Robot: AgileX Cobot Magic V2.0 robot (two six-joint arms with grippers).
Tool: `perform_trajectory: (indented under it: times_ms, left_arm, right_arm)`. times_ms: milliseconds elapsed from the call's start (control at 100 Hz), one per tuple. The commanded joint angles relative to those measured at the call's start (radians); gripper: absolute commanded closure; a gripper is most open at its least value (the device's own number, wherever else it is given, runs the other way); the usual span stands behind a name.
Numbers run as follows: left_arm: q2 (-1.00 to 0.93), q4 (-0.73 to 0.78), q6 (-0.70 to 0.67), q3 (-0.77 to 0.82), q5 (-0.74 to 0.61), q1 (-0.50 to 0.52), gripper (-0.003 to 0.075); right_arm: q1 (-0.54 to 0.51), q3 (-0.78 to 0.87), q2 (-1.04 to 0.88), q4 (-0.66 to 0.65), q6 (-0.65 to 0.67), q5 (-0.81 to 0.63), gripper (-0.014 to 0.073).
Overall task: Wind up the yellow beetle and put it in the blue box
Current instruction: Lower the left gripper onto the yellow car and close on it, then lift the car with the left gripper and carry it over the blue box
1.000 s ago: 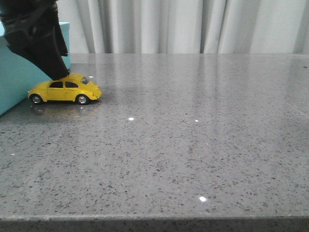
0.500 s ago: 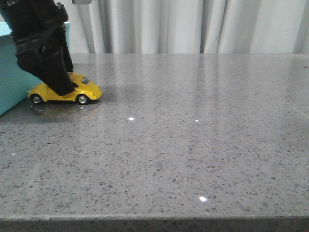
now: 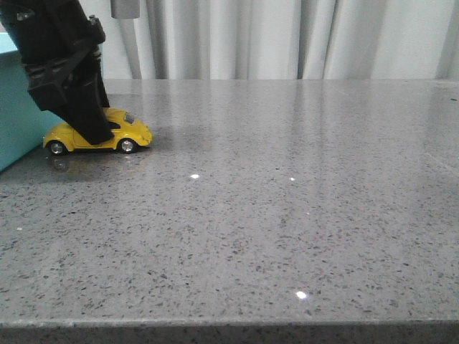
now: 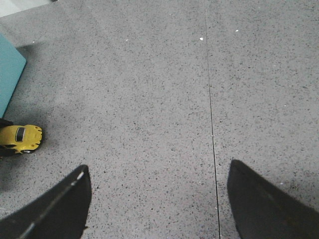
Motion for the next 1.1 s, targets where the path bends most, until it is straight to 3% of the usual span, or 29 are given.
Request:
perform_trajectory:
  times_ms: [0,200,410,620,740,840,990,1090]
  left_arm:
    - [-0.038,-0.020,0.001,-0.032,-0.029,-0.008,0.0521]
    - [-0.038,-0.020,0.001,-0.052,-0.029,-0.029,0.0554]
    - [-0.038,-0.022,-0.027,-0.203,0.001,-0.068,0.0553]
    - [-0.046,0.000,-0.392,-0.404,0.010,-0.042,0.0553]
    - [-0.062,0.004,-0.490,-0.494,0.074,-0.003,0.0552]
    - [-0.079,0.042,-0.681,-0.550,0.135,0.047,0.0552]
    - [-0.112,0.168,-0.844,-0.565,0.211,0.144,0.0552]
    - [-0.114,0.216,-0.873,-0.565,0.264,0.215,0.0552]
  right_arm:
    - [0.001,-0.022,-0.009,-0.005,-0.010,-0.071,0.0032]
    - [0.001,-0.022,-0.009,-0.005,-0.010,-0.071,0.0032]
    - [0.001,-0.022,-0.009,-0.005,-0.010,-0.072,0.0032]
    - [0.001,-0.022,-0.009,-0.005,-0.010,-0.070,0.0032]
    - [0.001,-0.022,-0.009,-0.005,-0.010,-0.063,0.0032]
    - [0.001,-0.022,-0.009,-0.005,-0.010,-0.062,0.0032]
    - [0.001,-0.022,-0.009,-0.005,-0.010,-0.062,0.0032]
    - [0.001,-0.022,-0.009,-0.005,-0.010,-0.062,0.0032]
